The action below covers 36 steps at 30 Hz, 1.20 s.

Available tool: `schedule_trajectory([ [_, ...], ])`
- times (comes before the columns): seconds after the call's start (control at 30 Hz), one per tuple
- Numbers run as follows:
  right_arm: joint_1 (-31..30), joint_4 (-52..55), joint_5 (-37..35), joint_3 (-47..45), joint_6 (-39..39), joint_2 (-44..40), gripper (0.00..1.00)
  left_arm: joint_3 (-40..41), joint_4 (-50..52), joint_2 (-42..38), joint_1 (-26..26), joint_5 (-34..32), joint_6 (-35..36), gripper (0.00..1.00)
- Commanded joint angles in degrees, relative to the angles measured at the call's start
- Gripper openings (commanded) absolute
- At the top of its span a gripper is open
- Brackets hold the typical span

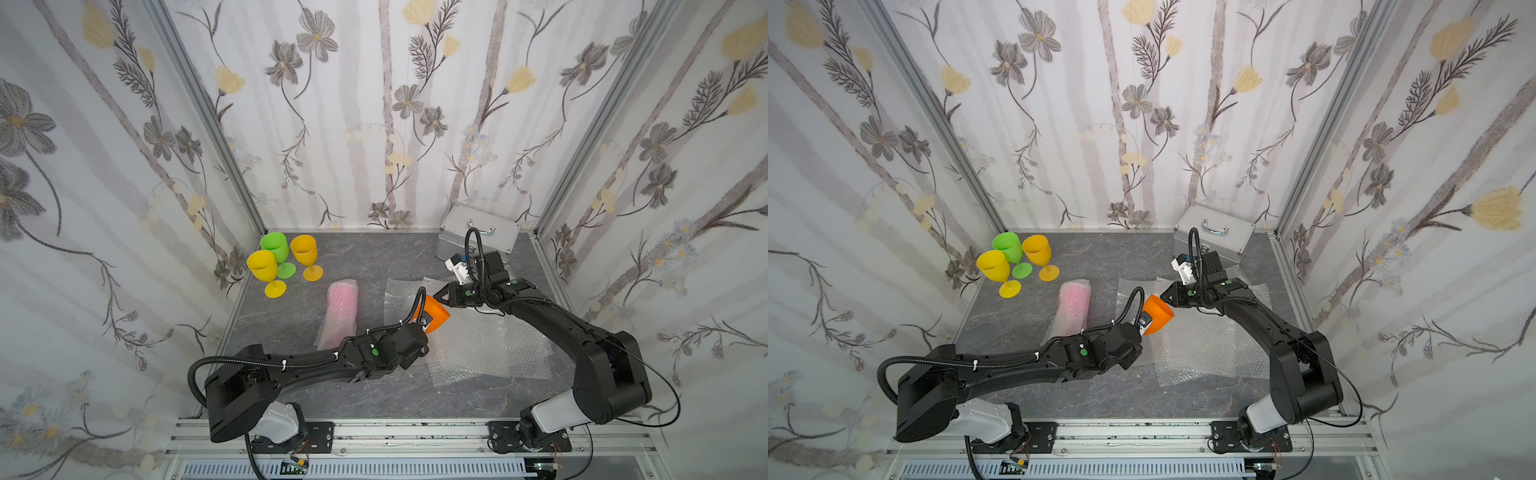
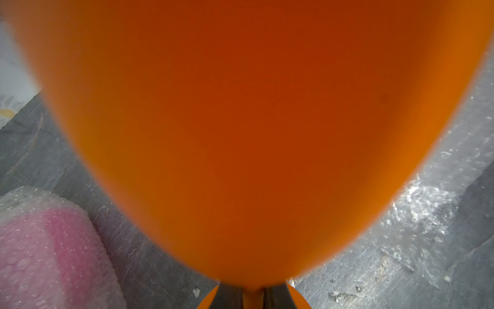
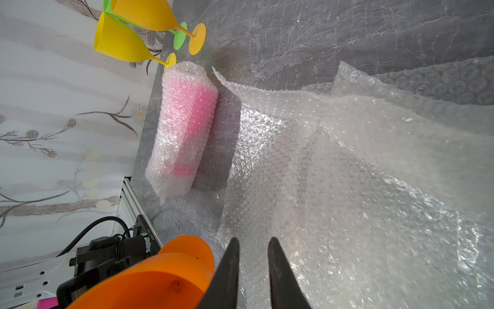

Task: Unpack wine glasses from bubble wrap
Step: Pick up the wine glass from the bubble wrap.

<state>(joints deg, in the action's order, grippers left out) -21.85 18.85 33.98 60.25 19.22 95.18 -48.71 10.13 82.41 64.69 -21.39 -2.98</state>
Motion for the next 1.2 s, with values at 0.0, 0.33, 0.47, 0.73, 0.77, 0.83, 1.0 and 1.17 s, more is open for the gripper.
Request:
schedule_trajectory([
  [0.0,-0.2,-0.7,2.4,-0.3,-0.3,-0.4,0.17,0.5,-5.1,-1.1,0.0,-2.3,0.5,0.06],
  [0.33,0.4,-1.5,1.2,-0.6,0.8,-3.2,0.03,6.6,-11.6,-6.2,0.0,-1.8,1.2,0.07],
  [0.47,1.6,-1.7,0.6,-0.7,1.9,-6.3,0.18,6.8,-10.8,-6.2,0.0,-2.1,1.1,0.07],
  [0.73,2.5,-0.1,4.3,0.1,1.7,-10.0,0.36,6.6,-10.9,-5.2,0.1,-3.0,1.6,0.07],
  [0.77,2.2,0.8,4.9,0.3,1.0,-9.7,0.37,6.7,-11.1,-5.3,0.1,-3.0,1.7,0.07],
  [0.83,1.3,3.2,4.5,0.6,-1.1,-8.8,0.39,6.7,-11.4,-5.5,0.1,-3.2,2.1,0.06],
  [1.0,-0.1,5.7,3.5,-0.2,-3.4,-7.5,0.40,6.8,-11.4,-5.6,0.2,-3.8,2.8,0.07],
  [1.17,-1.1,6.1,3.8,-0.2,-4.1,-6.7,0.31,6.4,-11.3,-5.1,0.3,-4.1,3.6,0.07],
])
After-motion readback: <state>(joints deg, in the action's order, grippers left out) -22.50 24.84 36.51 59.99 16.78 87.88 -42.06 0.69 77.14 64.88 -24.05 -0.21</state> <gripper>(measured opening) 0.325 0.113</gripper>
